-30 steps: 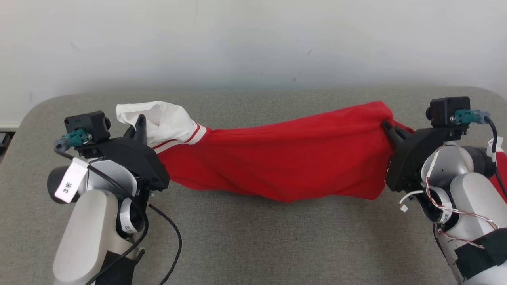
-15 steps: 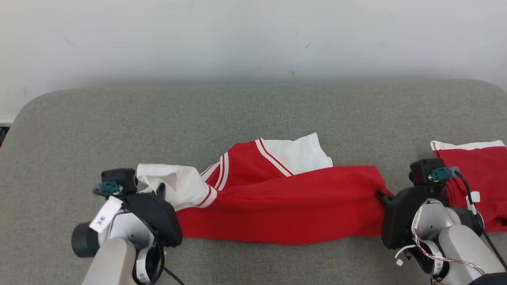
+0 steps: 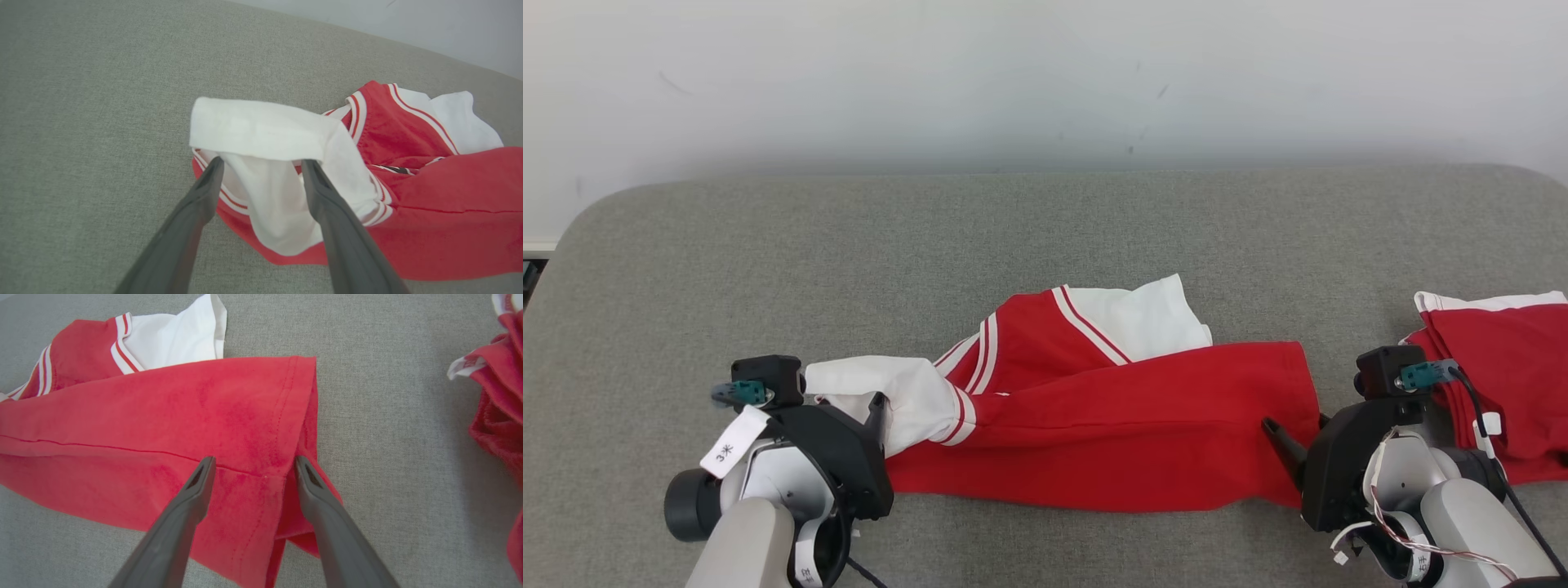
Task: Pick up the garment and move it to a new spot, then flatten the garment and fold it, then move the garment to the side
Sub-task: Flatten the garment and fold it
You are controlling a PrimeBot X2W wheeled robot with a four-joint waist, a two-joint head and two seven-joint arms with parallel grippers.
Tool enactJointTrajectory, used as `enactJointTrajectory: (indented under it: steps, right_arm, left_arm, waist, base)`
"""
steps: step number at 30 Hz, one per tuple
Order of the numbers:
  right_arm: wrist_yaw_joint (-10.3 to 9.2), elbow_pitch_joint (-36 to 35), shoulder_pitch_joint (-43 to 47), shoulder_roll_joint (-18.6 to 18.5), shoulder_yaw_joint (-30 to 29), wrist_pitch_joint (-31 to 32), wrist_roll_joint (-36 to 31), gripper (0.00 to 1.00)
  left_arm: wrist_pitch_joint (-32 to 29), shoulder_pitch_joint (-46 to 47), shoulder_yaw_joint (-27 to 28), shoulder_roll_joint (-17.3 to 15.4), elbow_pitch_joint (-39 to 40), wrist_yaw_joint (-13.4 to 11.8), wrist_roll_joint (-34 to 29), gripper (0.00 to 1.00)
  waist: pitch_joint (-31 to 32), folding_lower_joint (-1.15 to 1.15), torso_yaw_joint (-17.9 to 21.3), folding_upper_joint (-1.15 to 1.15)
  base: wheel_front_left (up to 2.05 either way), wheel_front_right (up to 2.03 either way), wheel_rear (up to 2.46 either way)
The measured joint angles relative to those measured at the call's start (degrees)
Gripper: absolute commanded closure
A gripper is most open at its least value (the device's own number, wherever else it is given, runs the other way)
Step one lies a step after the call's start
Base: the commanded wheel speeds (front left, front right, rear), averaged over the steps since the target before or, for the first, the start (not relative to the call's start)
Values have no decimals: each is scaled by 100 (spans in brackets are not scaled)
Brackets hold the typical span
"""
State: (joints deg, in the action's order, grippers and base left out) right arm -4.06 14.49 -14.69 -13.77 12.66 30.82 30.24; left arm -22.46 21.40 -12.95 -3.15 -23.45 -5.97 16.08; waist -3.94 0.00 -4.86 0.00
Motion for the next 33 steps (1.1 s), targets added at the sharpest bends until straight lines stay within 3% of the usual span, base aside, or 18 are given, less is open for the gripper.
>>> enactJointTrajectory:
  steps: [7,9,10,11,12,13,15,33]
  right_arm:
    - [-2,-20,3,-1,2,53,0,0]
    - [-4,-64,5,-1,9,71,0,28]
    - [-4,-76,5,-1,10,78,0,54]
    - [-4,-86,5,-2,15,78,-1,66]
    - [-4,-102,5,-2,20,77,-1,78]
    - [-5,-116,4,-2,21,77,-2,88]
    - [-5,-130,1,-5,26,76,-5,100]
    - [-99,-605,212,-89,-183,-69,0,100]
  left_arm:
    - [-127,-4,-19,-11,29,0,2,0]
    - [-155,-12,-33,-8,41,0,10,0]
    - [-175,-13,-38,-9,42,0,10,18]
    - [-192,-15,-44,-9,43,0,10,56]
    - [-207,-19,-47,-8,44,0,15,66]
    - [-207,-23,-48,-9,48,0,18,100]
    - [-216,-26,-46,-8,68,0,20,100]
    - [-107,-331,167,-43,449,-5,97,100]
  waist:
    - [-9,0,-9,0]
    - [-30,0,-12,0]
    - [-39,0,-13,1]
    - [-45,0,-14,1]
    - [-50,0,-14,1]
    - [-55,0,-15,1]
    - [-55,0,-13,1]
    - [223,0,51,1]
  base:
    - [0,0,0]
    - [0,0,0]
    - [0,0,0]
    - [0,0,0]
    - [0,0,0]
    - [0,0,0]
    - [0,0,0]
    - [0,0,0]
